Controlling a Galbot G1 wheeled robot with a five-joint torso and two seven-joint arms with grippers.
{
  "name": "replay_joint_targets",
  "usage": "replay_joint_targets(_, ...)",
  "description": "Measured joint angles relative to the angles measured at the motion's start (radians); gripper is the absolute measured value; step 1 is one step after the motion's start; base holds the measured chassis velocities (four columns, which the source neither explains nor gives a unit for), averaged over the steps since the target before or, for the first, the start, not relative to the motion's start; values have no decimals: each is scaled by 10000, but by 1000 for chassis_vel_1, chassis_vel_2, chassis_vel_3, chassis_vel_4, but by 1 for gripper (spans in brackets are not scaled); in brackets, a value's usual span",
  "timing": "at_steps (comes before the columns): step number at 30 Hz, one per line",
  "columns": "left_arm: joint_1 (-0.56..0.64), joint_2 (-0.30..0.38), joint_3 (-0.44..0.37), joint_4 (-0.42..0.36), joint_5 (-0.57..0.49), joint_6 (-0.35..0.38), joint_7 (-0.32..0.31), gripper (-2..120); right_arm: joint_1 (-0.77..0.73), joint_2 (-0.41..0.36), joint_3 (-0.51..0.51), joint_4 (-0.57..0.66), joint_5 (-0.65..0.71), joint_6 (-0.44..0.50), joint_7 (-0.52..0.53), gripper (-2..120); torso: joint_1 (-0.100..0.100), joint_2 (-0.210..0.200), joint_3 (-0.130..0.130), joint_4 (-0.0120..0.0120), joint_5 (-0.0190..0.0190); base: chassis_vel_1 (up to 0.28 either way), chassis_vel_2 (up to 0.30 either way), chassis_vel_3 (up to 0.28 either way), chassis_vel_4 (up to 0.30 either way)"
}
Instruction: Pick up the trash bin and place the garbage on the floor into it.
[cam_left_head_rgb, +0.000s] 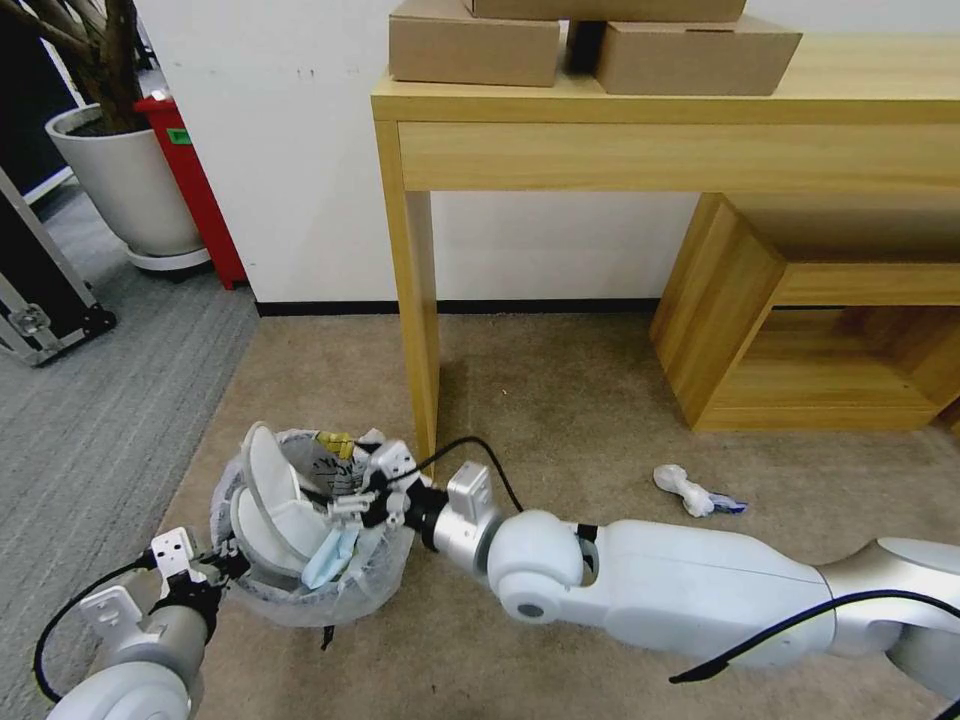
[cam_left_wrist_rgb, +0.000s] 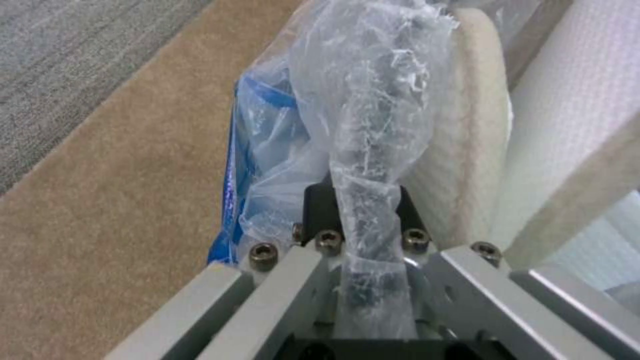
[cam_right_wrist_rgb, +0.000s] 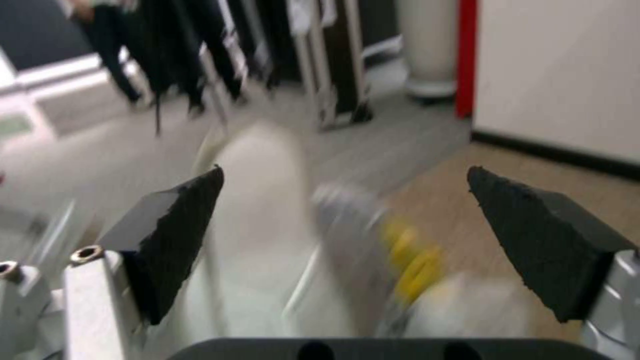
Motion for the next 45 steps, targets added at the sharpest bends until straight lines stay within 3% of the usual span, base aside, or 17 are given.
replay_joint_targets(10,102,-10,-276,-31,968,268,775,0,-1400,-869,2792,216,23,-14,16,96,0,0,0,-1,2,0,0,0,0)
replay_joint_targets(15,216,20,-472,-28,1643,343,1284,0,-2757,-1355,5198,272,-258,-61,186,97,0,0,0,-2,2,0,0,0,0)
replay_joint_targets(17,221,45,-601,-29,1817,345,1533,0,-3609,-1486,6516,364,-458,66,-43,97,0,0,0,-2,3,0,0,0,0)
replay_joint_targets(19,215,48,-620,-32,1831,349,1570,0,-3807,-1512,6789,383,-534,139,-141,97,0,0,0,-1,2,0,0,0,0)
replay_joint_targets(21,109,66,-704,-49,1888,372,1736,0,-4979,-1630,8184,508,-856,481,-627,97,0,0,0,-1,3,0,0,0,0)
replay_joint_targets(22,109,66,-704,-49,1888,372,1736,0,-4979,-1630,8184,508,-856,481,-627,97,0,0,0,-1,3,0,0,0,0)
replay_joint_targets(24,-1,67,-767,-78,1920,470,1873,0,-6149,-1669,9517,790,-945,679,-896,97,0,0,-1,-5,3,0,0,0,0)
replay_joint_targets(26,-22,47,-809,-119,1941,528,1966,0,-6960,-1587,10653,1000,-1110,835,-1150,97,0,0,-1,-2,2,0,0,0,0)
replay_joint_targets(34,-27,33,-907,-228,1972,550,2127,0,-8836,-996,12960,1797,-1866,1133,-1523,99,-1,0,-1,-2,-1,0,0,0,0)
replay_joint_targets(45,-98,203,-987,-311,1848,397,2286,0,-10737,351,14295,2342,-3462,1382,-1726,99,0,0,-1,-1,-2,0,0,0,0)
